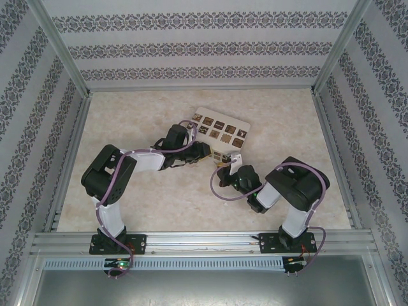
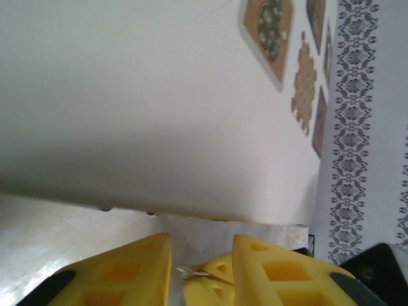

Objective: Unlock the padlock with the key

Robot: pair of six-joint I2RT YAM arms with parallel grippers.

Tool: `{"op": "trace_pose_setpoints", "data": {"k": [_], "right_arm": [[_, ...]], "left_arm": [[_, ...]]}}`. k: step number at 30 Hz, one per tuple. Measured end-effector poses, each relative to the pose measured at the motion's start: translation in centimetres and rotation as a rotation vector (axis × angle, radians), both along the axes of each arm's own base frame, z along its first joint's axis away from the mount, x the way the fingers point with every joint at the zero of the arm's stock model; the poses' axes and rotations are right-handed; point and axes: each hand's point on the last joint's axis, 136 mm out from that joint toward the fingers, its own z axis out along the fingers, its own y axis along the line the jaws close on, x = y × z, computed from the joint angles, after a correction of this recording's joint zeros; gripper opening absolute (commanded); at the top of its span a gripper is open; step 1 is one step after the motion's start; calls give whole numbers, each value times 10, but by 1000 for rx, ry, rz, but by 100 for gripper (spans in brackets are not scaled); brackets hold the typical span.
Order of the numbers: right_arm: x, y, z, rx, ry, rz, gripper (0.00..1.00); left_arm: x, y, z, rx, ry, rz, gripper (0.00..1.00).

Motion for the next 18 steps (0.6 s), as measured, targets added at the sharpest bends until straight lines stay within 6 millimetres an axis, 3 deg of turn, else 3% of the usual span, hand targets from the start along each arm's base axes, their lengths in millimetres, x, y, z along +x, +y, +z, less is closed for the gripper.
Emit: {"op": "trace_pose_setpoints", "data": {"k": [6,10,18], "right_arm": [[2,-1,44,54,-62,-4,0],[10,-4,63,81,-52,-8,0],[48,-7,96,160,40,-11,0]], "left_arm": [[-6,18,5,83,-103,10,42],[-8,26,9,127,-179,7,50],[-11,35,-15,192,-244,-12,59]]}}
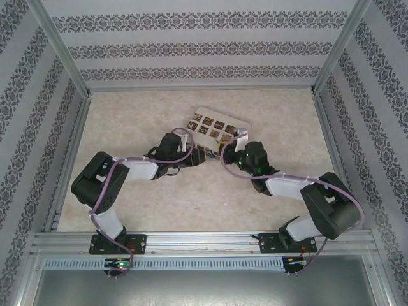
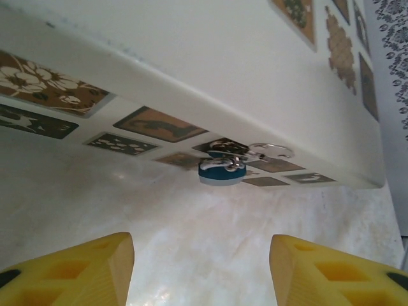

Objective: Unlock the padlock with the key

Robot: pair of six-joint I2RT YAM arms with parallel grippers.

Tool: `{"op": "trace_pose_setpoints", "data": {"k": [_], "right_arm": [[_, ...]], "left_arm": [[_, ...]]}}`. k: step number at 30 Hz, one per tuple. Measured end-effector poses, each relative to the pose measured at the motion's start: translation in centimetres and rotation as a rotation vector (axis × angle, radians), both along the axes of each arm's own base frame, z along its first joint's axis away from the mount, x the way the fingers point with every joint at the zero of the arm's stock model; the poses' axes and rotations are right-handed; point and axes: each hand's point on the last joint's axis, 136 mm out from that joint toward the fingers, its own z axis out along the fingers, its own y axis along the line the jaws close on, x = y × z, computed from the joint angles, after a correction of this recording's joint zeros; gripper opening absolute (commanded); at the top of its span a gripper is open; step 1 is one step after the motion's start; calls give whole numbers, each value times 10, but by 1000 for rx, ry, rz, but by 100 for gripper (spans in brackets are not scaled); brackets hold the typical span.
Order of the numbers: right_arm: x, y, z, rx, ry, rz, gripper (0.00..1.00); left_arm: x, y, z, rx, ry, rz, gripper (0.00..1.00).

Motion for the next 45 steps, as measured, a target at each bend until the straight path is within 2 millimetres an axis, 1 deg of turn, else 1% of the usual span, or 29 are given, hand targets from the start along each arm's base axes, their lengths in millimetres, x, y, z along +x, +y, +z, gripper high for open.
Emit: {"op": "trace_pose_setpoints", "data": {"k": [3,7,11,18,29,31,36,45], "right_arm": [[11,-6,4,23,48,-7,0],[23,-10,-1,31,124,-3,0],[30,-11,-12,26,208,8,0],[29,-10,-40,8,353,22,0],[29,-6,-41,48,391,40,0],[29,-6,-41,51,392,39,0],[29,-6,-41,54,389,39,0],[29,-6,-41,55,387,39,0]], "left_arm": [[2,0,-8,19,-11,-8,61],[3,0,-17,39,-16,-19,62],[6,-2,-20,43,-30,-26,62],[12,-5,-18,26,-64,-28,62],[19,-11,-8,-12,-120,-35,60],[20,-12,-9,-18,-127,-38,59],[23,-15,-20,-16,-118,-41,58],[29,-18,-19,-31,-147,-41,55]]}}
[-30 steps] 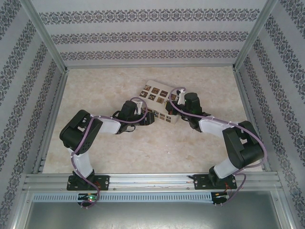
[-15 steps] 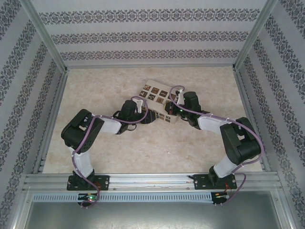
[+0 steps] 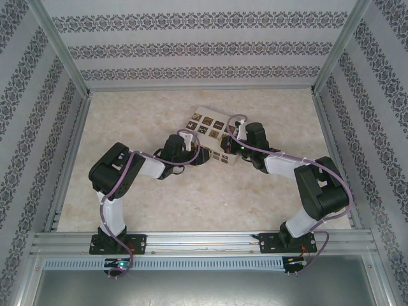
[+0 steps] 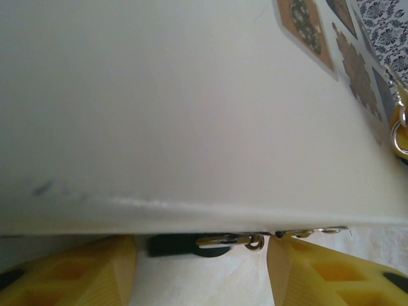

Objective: Unlock the padlock with the key

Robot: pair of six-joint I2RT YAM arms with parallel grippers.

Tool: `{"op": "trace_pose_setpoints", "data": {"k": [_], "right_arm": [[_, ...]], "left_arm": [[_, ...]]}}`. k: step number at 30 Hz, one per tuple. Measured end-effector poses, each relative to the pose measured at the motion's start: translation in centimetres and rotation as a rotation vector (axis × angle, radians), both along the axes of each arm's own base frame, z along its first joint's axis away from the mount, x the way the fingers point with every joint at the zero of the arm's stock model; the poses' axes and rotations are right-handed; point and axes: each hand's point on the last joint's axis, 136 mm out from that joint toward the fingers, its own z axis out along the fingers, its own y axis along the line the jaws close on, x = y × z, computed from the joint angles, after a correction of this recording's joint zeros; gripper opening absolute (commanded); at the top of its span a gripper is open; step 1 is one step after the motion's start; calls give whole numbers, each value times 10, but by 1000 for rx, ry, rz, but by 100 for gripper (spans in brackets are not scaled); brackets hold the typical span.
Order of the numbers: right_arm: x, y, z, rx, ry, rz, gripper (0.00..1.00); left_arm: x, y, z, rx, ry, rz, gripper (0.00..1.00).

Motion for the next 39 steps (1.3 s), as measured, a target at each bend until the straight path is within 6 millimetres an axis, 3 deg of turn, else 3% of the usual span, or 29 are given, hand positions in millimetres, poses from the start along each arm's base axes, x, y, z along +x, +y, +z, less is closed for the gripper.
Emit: {"op": "trace_pose_setpoints", "data": {"k": [39], "right_arm": [[1,0,0,-6,-9,-6,0]], "left_arm": [[4,-21,-4,0,-12,3,42]]}}
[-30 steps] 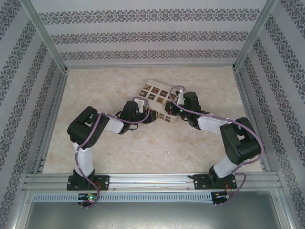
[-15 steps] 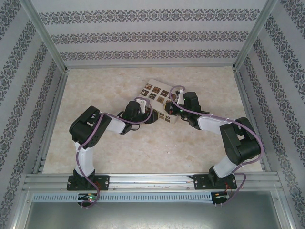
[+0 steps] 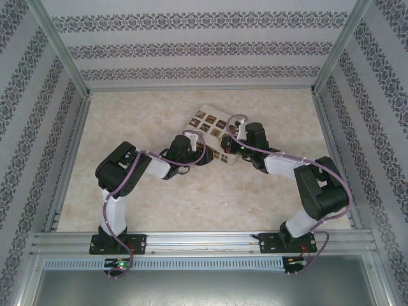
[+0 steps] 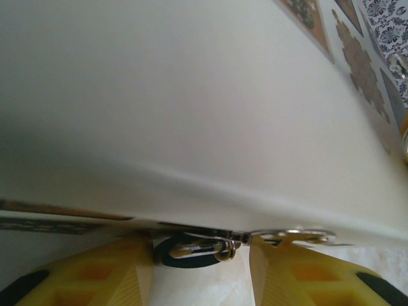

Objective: Unlock the padlock with the key

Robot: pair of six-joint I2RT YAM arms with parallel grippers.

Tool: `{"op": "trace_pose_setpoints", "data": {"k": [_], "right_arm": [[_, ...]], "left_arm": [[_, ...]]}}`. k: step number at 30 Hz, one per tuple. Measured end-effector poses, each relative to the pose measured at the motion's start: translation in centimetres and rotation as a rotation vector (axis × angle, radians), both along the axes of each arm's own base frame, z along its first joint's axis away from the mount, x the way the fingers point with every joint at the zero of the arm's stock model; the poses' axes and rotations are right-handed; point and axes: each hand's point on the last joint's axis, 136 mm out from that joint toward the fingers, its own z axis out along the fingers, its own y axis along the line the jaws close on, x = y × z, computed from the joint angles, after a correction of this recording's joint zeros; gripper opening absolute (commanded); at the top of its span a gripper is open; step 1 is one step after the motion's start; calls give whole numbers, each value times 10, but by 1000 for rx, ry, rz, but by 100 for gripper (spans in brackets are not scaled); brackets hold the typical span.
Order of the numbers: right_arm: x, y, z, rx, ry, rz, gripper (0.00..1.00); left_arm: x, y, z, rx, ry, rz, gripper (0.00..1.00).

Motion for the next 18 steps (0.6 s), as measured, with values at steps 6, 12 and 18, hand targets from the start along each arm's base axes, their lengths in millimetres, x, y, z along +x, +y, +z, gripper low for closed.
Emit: {"op": "trace_pose_setpoints", "data": {"k": [6,12,18], "right_arm": [[0,0,0,-1,-1,-2,0],[1,-1,0,-4,-2,-7,0],[2,0,0,-8,-7,-12,0]], "left_arm": [[2,-2,-1,3,7,17,39],[2,-5,0,1,24,30,36],[3,-6,0,-6,38,37,33]]}}
